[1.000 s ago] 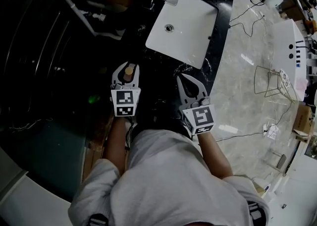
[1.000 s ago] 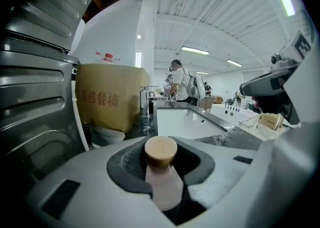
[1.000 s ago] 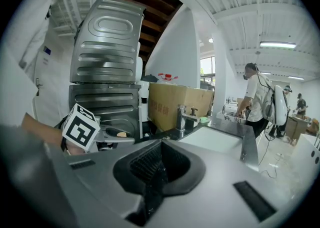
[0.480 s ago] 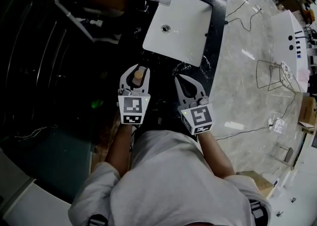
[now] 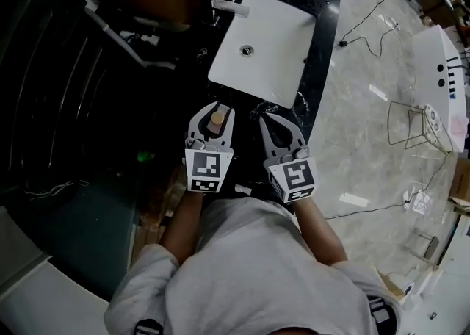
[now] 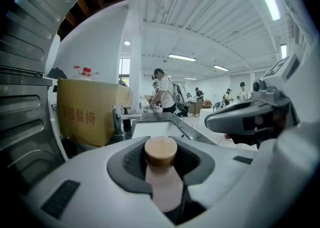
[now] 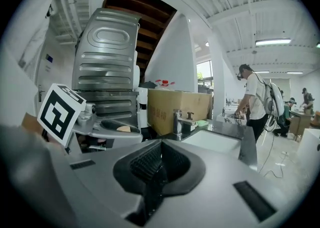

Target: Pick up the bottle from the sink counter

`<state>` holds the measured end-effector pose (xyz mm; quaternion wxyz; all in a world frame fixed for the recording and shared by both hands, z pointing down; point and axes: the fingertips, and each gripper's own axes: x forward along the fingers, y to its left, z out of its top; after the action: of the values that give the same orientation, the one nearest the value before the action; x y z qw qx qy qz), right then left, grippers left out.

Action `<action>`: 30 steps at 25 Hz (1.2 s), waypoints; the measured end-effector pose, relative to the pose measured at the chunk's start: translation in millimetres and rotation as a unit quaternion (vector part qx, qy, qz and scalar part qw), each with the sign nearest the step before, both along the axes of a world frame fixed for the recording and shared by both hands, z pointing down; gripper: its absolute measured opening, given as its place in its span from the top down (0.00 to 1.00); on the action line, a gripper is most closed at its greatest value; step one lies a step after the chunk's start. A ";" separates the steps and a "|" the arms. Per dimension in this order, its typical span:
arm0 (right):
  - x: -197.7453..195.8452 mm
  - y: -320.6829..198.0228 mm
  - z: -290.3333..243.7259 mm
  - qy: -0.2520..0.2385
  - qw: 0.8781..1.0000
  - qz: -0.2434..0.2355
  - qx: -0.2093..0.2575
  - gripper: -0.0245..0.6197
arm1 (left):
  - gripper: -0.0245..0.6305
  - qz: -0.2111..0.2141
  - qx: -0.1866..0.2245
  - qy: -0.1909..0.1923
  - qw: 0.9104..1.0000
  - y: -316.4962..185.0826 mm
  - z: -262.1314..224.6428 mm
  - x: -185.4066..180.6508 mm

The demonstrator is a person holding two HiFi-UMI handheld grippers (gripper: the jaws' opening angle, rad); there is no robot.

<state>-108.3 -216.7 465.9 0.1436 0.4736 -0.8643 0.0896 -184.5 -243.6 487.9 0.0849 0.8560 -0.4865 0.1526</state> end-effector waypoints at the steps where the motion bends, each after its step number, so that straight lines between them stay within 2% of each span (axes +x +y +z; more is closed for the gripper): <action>1: 4.4 -1.8 -0.4 0.005 1.000 -0.008 0.006 0.95 | 0.78 -0.008 0.001 0.000 1.000 -0.9 -1.9 4.0; 5: 26.9 -7.6 -1.1 0.038 0.998 -0.047 0.031 0.95 | 0.78 -0.053 0.003 -0.003 0.999 -1.3 -9.2 18.3; 11: 68.8 -23.1 -4.6 0.017 0.997 -0.068 0.031 0.95 | 0.78 -0.108 0.005 -0.003 0.994 0.6 -19.6 51.4; 16: 98.5 -21.2 -5.6 0.028 0.992 -0.107 0.053 0.95 | 0.78 -0.138 0.010 0.000 0.990 6.1 -24.7 87.0; 23: 133.4 -28.8 -14.9 -0.006 0.992 -0.113 0.051 0.95 | 0.78 -0.169 0.021 -0.001 0.985 15.6 -40.7 118.9; 30: 127.7 -33.9 -49.8 -0.056 0.990 -0.109 0.075 0.95 | 0.78 -0.185 0.044 -0.024 0.981 16.7 -73.4 120.1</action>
<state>19.4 -250.6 416.1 0.0676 0.3804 -0.9217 0.0345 -64.4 -226.9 414.4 0.0626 0.7503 -0.6446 0.1330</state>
